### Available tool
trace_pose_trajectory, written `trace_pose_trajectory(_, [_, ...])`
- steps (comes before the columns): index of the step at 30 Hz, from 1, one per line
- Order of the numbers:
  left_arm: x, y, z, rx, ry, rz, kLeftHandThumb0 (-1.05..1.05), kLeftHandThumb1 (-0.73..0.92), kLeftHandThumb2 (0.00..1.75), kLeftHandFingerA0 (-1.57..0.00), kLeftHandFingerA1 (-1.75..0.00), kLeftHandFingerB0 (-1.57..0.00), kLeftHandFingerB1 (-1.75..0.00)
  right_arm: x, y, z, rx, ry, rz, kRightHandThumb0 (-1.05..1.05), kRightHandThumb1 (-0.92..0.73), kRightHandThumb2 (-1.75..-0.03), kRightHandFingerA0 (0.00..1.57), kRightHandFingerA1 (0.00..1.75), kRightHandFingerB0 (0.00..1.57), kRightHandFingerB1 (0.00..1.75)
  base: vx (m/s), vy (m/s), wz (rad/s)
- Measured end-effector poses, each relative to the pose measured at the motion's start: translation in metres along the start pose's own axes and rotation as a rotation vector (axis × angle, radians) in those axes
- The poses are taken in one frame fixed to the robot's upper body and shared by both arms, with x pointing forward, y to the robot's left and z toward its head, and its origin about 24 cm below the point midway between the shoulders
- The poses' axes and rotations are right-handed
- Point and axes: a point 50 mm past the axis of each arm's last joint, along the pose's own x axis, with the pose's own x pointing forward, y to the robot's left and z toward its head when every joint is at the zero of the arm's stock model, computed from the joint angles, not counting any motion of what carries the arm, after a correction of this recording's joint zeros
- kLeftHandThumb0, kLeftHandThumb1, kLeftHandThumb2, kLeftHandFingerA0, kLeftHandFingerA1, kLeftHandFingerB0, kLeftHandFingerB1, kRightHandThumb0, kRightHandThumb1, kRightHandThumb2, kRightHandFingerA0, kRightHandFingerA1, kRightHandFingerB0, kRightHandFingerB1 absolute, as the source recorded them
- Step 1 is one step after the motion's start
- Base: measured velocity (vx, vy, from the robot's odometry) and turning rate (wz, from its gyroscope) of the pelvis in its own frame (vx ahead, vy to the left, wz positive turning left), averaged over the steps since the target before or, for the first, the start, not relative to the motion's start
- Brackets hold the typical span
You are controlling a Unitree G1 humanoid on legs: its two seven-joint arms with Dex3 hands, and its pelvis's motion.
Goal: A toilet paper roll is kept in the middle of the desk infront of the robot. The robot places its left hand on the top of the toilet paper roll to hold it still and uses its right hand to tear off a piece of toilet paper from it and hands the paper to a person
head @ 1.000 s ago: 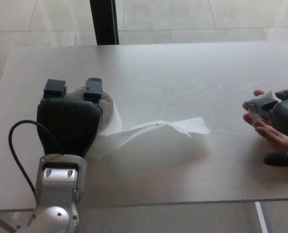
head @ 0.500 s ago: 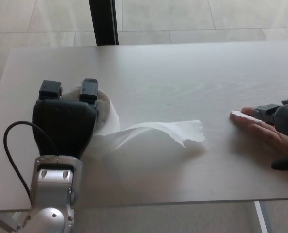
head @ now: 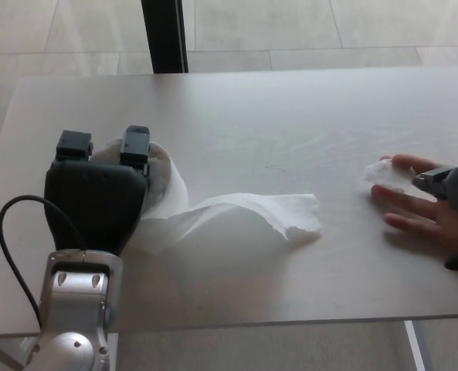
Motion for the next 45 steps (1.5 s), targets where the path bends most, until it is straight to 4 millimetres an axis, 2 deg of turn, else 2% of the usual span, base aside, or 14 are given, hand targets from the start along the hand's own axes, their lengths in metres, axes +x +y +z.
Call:
trace_pose_trajectory(18, [0.005,-0.001,0.002,0.001,0.006,-0.002,-0.36,0.81,0.74,-0.34,-0.67,-0.25,-0.4,-0.005,-0.006,-0.009,-0.006,0.051,0.021,-1.04,-0.61,-0.99,0.0,0.0,0.0,0.02,0.0,0.0,0.0])
trace_pose_trajectory(27, [0.017,0.002,-0.001,0.021,0.016,0.0,-0.36,0.81,0.74,-0.34,-0.67,-0.25,-0.4,-0.006,-0.015,-0.016,0.007,0.075,0.001,-1.04,-0.61,-0.99,0.0,0.0,0.0,0.02,0.0,0.0,0.0])
trace_pose_trajectory(36, [0.026,0.005,-0.001,0.019,0.009,-0.019,-0.36,0.81,0.74,-0.34,-0.67,-0.25,-0.4,-0.011,-0.03,-0.022,0.002,0.096,-0.042,-1.04,-0.61,-0.99,0.0,0.0,0.0,0.02,0.0,0.0,0.0])
trace_pose_trajectory(45, [0.049,0.01,0.002,0.007,0.031,-0.048,-0.36,0.81,0.74,-0.34,-0.67,-0.25,-0.4,-0.022,-0.065,-0.043,0.003,0.159,-0.129,-1.04,-0.61,-0.99,0.0,0.0,0.0,0.02,0.0,0.0,0.0])
